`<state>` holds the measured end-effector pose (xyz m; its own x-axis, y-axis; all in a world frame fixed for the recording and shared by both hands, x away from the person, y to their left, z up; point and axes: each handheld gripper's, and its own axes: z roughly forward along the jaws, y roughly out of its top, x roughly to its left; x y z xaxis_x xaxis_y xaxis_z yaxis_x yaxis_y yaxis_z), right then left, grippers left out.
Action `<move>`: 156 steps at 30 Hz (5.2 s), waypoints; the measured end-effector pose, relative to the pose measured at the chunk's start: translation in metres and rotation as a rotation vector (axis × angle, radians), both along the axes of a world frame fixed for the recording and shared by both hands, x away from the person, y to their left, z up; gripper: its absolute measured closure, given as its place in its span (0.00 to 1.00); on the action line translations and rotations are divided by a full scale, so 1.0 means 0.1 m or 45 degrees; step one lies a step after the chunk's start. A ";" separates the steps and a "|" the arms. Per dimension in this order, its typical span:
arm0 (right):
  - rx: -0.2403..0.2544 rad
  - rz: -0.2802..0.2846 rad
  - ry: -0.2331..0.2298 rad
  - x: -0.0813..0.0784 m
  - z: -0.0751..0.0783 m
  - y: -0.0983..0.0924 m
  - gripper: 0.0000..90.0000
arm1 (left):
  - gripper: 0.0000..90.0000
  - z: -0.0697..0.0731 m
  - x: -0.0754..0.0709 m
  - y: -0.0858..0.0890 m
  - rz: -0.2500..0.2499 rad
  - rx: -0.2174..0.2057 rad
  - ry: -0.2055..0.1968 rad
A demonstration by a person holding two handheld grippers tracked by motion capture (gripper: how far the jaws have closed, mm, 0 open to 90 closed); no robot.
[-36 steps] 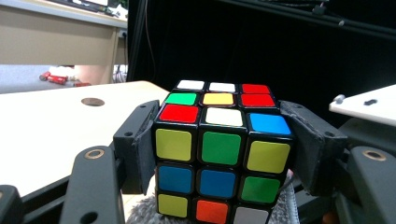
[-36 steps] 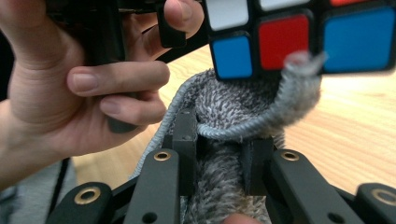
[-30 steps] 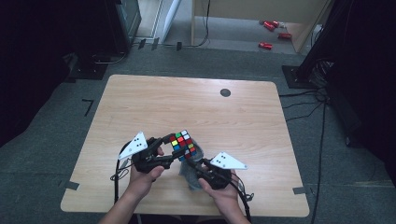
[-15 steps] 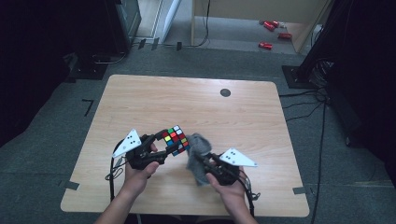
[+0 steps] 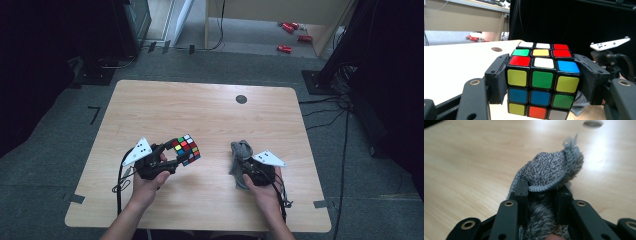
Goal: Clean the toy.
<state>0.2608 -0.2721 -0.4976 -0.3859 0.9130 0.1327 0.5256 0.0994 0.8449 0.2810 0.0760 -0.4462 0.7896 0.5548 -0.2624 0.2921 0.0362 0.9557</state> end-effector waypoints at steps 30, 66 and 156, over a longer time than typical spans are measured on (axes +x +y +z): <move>0.137 0.298 -0.216 -0.32 0.41 0.62 0.16 | 0.38 -0.02 -0.01 -0.17 0.026 0.025 0.058; -0.023 0.226 -0.350 -0.49 0.31 0.91 0.38 | 0.33 -0.01 -0.10 -0.44 -0.182 0.060 0.046; -0.244 0.051 0.118 0.09 -0.12 0.08 0.57 | 0.37 -0.24 0.01 -0.22 -0.156 0.361 -0.146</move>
